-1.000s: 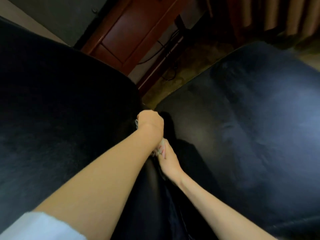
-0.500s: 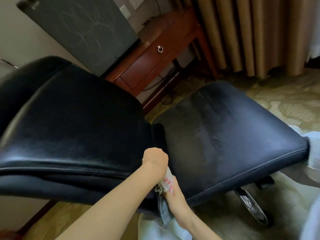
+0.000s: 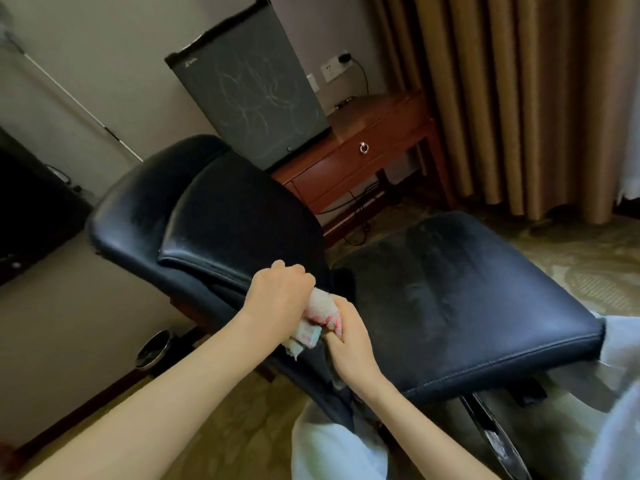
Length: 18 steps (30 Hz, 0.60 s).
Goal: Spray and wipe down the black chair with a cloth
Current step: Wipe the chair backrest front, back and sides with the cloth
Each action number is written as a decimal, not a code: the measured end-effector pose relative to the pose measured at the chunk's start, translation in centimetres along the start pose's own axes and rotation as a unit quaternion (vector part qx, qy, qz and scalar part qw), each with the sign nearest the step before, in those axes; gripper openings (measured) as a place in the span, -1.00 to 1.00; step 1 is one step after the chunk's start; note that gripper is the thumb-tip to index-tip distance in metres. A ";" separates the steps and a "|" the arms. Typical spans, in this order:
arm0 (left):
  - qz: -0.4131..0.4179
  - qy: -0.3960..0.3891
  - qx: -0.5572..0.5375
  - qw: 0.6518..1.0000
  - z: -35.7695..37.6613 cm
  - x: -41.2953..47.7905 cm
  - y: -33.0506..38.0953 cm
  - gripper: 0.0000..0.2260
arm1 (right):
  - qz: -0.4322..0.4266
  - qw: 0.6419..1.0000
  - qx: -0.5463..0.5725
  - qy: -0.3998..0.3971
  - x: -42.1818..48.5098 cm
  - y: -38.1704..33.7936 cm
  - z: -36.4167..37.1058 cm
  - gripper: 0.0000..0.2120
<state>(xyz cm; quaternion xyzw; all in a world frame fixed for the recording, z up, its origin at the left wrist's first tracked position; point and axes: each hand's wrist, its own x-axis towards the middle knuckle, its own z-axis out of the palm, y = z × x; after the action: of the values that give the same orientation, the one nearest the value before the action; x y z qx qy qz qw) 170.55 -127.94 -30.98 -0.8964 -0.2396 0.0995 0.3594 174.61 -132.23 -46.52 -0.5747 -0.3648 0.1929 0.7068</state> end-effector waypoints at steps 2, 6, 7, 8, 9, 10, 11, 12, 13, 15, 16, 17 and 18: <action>-0.026 0.035 0.002 0.999 -1.1 -1.2 -2.0 -0.80 | -0.041 0.999 -0.028 -0.011 1.4 -2.1 0.6 -0.51; -0.089 0.090 0.015 0.992 -3.1 -3.2 -6.5 -0.81 | -0.113 0.991 -0.062 -0.046 4.0 -7.0 2.1 -0.52; -0.105 0.100 0.017 0.989 -3.6 -3.6 -7.6 -0.81 | -0.128 0.988 -0.072 -0.057 4.7 -8.2 2.6 -0.51; -0.119 0.109 0.017 0.987 -3.9 -4.0 -8.7 -0.80 | -0.141 0.984 -0.082 -0.068 5.3 -9.3 3.0 -0.50; -0.132 0.119 0.014 0.984 -4.2 -4.4 -9.7 -0.79 | -0.156 0.980 -0.090 -0.079 5.8 -10.2 3.4 -0.49; -0.141 0.129 0.009 0.982 -4.5 -4.7 -10.6 -0.77 | -0.170 0.976 -0.100 -0.088 6.3 -11.1 3.6 -0.49; -0.145 0.139 0.006 0.980 -4.8 -5.1 -11.4 -0.75 | -0.184 0.972 -0.108 -0.097 6.7 -11.8 3.8 -0.51; -0.146 0.149 0.003 0.978 -5.0 -5.5 -12.0 -0.74 | -0.195 0.969 -0.112 -0.105 7.0 -12.5 3.9 -0.53; -0.147 0.161 -0.002 0.976 -5.2 -6.0 -12.5 -0.73 | -0.207 0.965 -0.112 -0.112 7.3 -13.2 3.9 -0.55; -0.150 0.195 -0.023 0.969 -5.3 -6.9 -13.4 -0.71 | -0.229 0.960 -0.106 -0.122 7.5 -14.5 4.1 -0.57; -0.153 0.217 -0.037 0.963 -5.3 -7.5 -13.9 -0.70 | -0.241 0.957 -0.103 -0.124 7.6 -15.1 4.2 -0.57; -0.157 0.241 -0.053 0.956 -5.2 -8.1 -14.3 -0.69 | -0.255 0.953 -0.104 -0.123 7.7 -15.5 4.5 -0.58; -0.162 0.263 -0.066 0.949 -5.1 -8.7 -14.6 -0.67 | -0.271 0.949 -0.110 -0.121 7.8 -16.0 4.7 -0.58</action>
<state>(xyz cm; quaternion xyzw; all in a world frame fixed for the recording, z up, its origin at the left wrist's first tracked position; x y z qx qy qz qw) 159.54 -126.19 -17.18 -0.8616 -0.2851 -0.2156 0.3605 173.90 -127.90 -28.67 -0.5008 -0.6080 0.0209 0.6158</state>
